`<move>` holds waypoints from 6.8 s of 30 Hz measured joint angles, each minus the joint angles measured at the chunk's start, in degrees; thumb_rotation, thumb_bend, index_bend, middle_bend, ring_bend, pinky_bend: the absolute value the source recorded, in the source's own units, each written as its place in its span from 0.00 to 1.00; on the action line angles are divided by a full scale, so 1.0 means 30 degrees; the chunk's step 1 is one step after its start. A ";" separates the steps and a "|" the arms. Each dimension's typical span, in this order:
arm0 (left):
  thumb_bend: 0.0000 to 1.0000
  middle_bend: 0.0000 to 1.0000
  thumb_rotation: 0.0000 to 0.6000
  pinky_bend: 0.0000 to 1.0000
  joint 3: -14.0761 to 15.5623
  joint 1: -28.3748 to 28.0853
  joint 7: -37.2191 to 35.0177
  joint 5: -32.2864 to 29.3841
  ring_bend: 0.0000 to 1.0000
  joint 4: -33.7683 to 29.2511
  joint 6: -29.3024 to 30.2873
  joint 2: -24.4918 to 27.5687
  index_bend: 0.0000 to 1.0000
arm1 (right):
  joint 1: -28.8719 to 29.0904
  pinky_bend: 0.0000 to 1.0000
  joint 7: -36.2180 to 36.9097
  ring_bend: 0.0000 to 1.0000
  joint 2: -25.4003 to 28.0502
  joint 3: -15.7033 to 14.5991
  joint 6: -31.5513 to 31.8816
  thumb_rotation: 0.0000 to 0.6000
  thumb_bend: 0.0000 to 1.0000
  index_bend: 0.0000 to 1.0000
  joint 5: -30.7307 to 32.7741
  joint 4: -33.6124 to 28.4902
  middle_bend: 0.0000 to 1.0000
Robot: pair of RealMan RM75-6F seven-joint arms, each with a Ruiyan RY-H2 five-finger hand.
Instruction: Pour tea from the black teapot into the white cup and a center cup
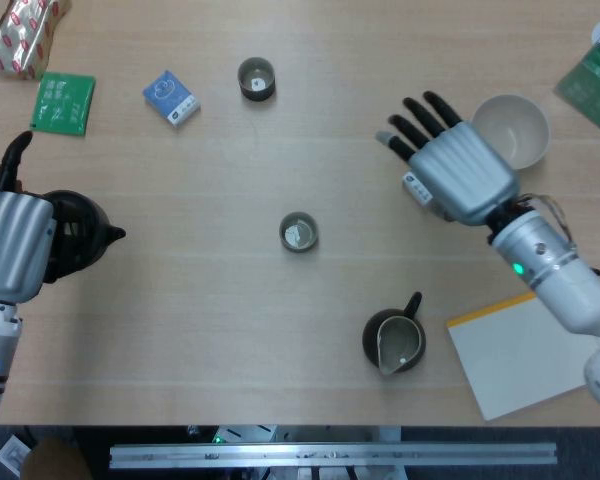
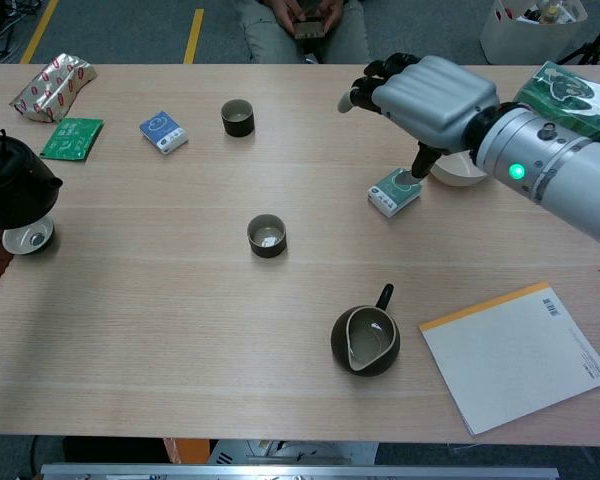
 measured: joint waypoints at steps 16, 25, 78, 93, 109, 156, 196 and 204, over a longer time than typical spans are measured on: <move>0.33 0.99 1.00 0.07 -0.0490 -0.1516 0.2611 -0.1330 0.84 -0.0034 -0.1881 -0.2539 0.95 | -0.5226 0.08 0.5723 0.01 0.6184 -0.2236 0.3904 1.00 0.09 0.18 -0.7179 -0.1076 0.15; 0.33 0.99 1.00 0.07 -0.0875 -0.2589 0.4455 -0.2111 0.84 0.0137 -0.2713 -0.4442 0.95 | -0.6899 0.08 0.7951 0.01 0.7172 -0.2241 0.4548 1.00 0.09 0.18 -0.8853 -0.0058 0.15; 0.33 0.99 1.00 0.07 -0.1481 -0.6311 0.9254 -0.4251 0.83 0.6001 -0.3319 -1.1258 0.94 | -1.2015 0.08 1.2026 0.02 0.7789 -0.0503 0.5673 1.00 0.09 0.18 -1.1483 0.2682 0.15; 0.33 0.99 1.00 0.07 -0.0979 -0.6598 1.0680 -0.3838 0.83 0.6603 -0.3057 -1.2397 0.94 | -1.2442 0.08 1.2691 0.01 0.7979 -0.0090 0.5491 1.00 0.09 0.18 -1.1399 0.2844 0.15; 0.33 0.99 1.00 0.07 -0.0766 -0.6671 1.1248 -0.3092 0.83 0.7350 -0.2742 -1.2751 0.94 | -1.2715 0.08 1.3120 0.01 0.7935 0.0183 0.5364 1.00 0.09 0.18 -1.1527 0.3078 0.15; 0.33 0.99 1.00 0.07 -0.0741 -0.6631 1.1851 -0.2376 0.83 0.8114 -0.2694 -1.2725 0.94 | -1.2985 0.08 1.2693 0.01 0.7618 0.0801 0.5115 1.00 0.09 0.18 -1.1321 0.3455 0.15; 0.33 0.95 1.00 0.07 -0.2015 -0.4945 0.0877 -0.4881 0.78 0.5503 -0.3736 -0.8725 0.90 | -1.2867 0.08 1.2033 0.01 0.7484 0.1080 0.4553 1.00 0.09 0.18 -1.0755 0.2648 0.15; 0.33 0.93 1.00 0.07 -0.1349 -0.4346 -0.1017 -0.4468 0.76 0.7049 -0.3561 -0.8647 0.89 | -1.2893 0.08 1.1884 0.02 0.7434 0.1053 0.4505 1.00 0.09 0.18 -1.0711 0.2533 0.15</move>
